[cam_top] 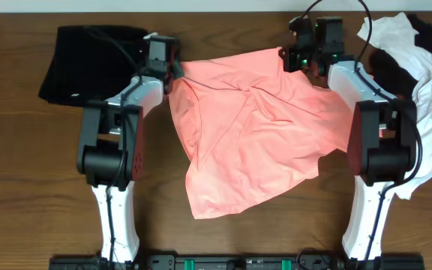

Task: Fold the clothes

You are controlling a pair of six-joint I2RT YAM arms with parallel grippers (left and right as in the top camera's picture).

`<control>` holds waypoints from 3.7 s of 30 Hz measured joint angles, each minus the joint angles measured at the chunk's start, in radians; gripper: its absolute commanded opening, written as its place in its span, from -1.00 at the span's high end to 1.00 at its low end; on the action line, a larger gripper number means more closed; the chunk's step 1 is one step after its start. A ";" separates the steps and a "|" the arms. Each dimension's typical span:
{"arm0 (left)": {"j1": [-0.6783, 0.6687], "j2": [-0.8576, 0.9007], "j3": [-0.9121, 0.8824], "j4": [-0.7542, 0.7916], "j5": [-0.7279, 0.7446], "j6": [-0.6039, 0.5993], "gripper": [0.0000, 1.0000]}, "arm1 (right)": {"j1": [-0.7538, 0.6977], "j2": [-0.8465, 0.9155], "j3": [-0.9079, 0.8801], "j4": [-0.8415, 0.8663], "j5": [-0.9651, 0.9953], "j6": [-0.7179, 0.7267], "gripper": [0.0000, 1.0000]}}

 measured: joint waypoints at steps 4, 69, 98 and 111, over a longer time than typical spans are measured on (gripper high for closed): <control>0.035 -0.014 0.006 0.000 0.000 0.006 0.88 | -0.040 0.000 0.000 0.034 -0.002 0.000 0.97; -0.205 -0.196 0.040 -0.500 0.237 0.330 0.45 | -0.030 -0.234 -0.004 -0.528 0.093 0.087 -0.99; -0.337 -0.196 0.040 -0.674 0.052 0.253 -0.08 | -0.026 -0.234 -0.004 -0.584 0.112 0.113 -0.99; -0.361 -0.132 0.040 -0.673 0.024 0.255 -0.07 | -0.027 -0.234 -0.004 -0.592 0.112 0.113 -0.99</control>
